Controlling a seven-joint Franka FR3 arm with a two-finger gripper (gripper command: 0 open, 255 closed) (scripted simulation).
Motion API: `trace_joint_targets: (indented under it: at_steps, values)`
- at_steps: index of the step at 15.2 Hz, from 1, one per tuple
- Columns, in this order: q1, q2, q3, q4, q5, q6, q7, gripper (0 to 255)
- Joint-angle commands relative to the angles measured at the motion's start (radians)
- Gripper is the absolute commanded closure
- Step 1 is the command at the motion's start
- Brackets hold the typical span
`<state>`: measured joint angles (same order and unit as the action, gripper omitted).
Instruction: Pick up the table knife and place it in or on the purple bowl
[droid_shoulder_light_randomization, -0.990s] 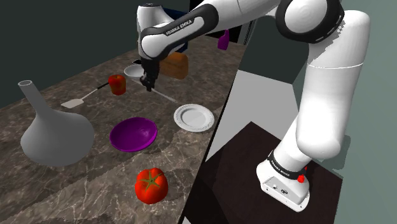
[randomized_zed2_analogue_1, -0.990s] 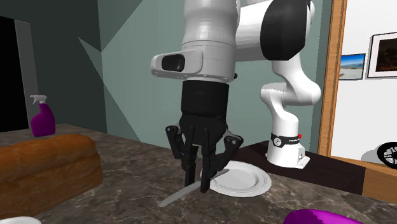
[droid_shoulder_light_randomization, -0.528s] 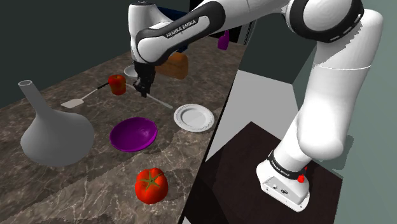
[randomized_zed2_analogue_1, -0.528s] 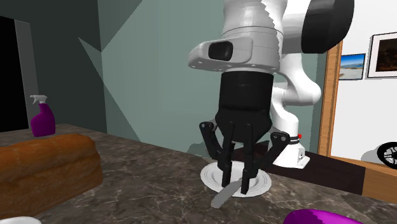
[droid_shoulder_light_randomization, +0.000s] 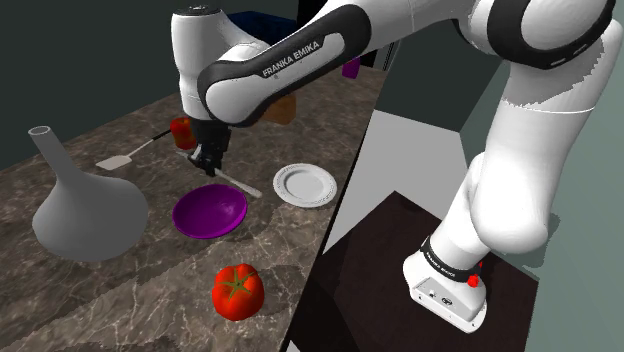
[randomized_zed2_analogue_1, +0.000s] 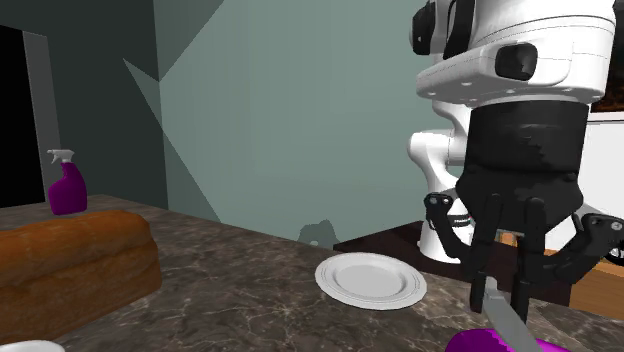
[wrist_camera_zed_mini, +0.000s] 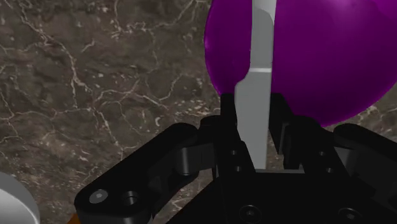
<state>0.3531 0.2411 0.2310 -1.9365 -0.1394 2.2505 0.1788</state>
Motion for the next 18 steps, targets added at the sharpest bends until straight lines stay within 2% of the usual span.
trace_joint_targets:
  at_steps: [1, 2, 18]
  values:
    - [0.029, -0.002, 0.014, -0.009, -0.009, 0.003, 0.050, 255]
    - [0.053, -0.004, 0.027, -0.011, -0.015, -0.001, 0.090, 255]
    - [0.067, 0.106, 0.006, -0.068, -0.070, 0.162, 0.134, 255]
